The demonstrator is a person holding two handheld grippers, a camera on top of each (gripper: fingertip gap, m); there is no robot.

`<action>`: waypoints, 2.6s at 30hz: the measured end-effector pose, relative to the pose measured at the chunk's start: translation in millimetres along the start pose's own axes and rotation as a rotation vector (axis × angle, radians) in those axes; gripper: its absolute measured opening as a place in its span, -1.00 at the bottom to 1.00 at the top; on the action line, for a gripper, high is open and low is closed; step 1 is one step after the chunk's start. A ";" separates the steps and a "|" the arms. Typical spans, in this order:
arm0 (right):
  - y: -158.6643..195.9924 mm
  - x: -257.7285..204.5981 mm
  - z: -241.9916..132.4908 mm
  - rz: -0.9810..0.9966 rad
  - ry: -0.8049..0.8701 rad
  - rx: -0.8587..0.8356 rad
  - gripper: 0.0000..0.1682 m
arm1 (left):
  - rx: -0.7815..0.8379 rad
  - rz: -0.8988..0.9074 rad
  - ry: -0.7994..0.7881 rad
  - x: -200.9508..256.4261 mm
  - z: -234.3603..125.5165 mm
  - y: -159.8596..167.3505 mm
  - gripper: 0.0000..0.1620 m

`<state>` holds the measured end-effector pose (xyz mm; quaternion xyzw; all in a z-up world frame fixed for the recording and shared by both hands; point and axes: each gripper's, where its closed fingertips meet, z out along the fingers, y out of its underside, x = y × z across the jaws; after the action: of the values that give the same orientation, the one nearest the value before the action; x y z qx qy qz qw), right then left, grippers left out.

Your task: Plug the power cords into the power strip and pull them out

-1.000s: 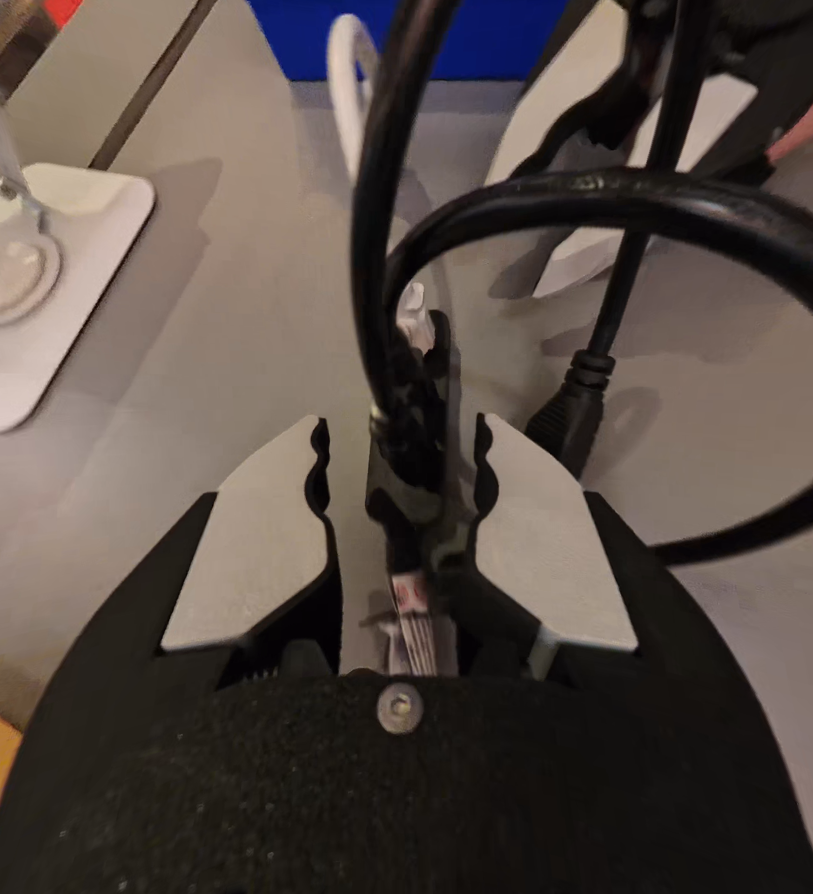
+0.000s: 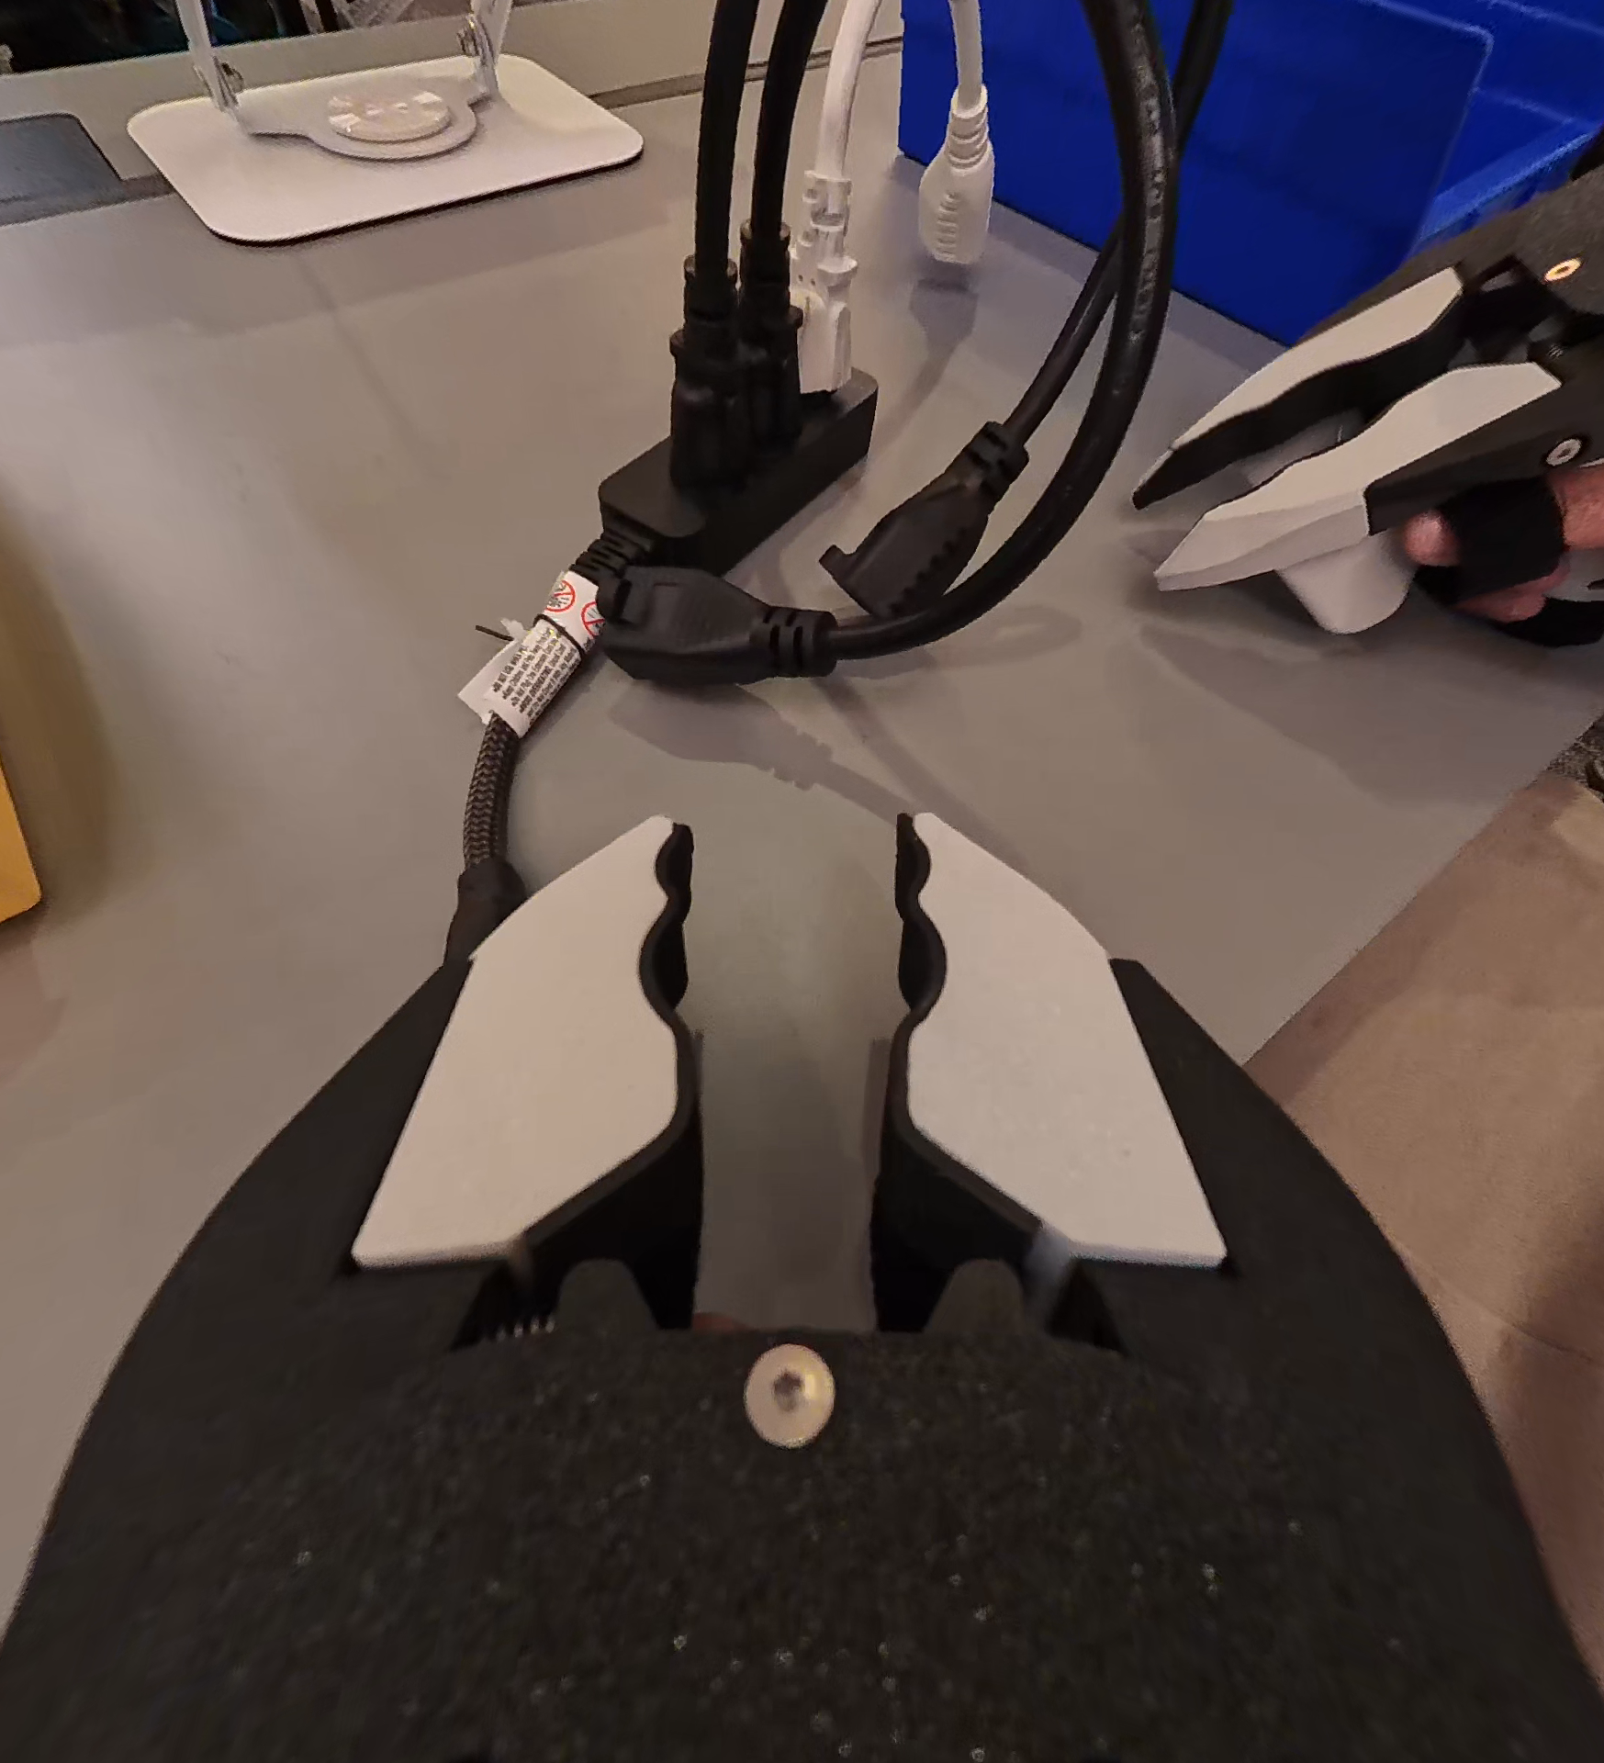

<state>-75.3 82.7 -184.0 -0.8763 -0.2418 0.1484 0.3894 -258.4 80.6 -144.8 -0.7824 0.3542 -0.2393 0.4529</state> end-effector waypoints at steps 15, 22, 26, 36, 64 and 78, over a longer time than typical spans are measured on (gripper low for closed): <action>5.7 -6.3 6.7 -0.008 -0.060 -0.059 -0.53 | -0.032 0.035 0.005 2.8 5.9 4.7 -0.52; 8.0 -9.6 10.4 -0.083 -0.030 -0.086 -0.52 | -0.037 0.047 0.002 3.5 6.8 5.7 -0.52; 6.9 -9.2 10.3 -0.072 -0.043 -0.081 -0.52 | -0.038 0.044 -0.001 0.9 7.8 5.2 -0.52; 3.7 -8.8 15.0 -0.111 -0.065 -0.087 -0.52 | -0.045 0.011 -0.006 -9.4 14.2 4.2 -0.54; 3.8 -10.8 15.4 -0.131 -0.074 -0.088 -0.49 | 0.109 -0.058 -0.179 -47.5 -9.4 -20.5 -0.51; 3.8 -11.1 15.4 -0.131 -0.076 -0.088 -0.49 | 0.063 -0.099 -0.199 -56.4 -7.1 -11.2 -0.48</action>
<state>-90.3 83.9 -196.1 -0.8687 -0.3193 0.1450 0.3497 -295.4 124.1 -134.6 -0.8042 0.2606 -0.1935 0.4979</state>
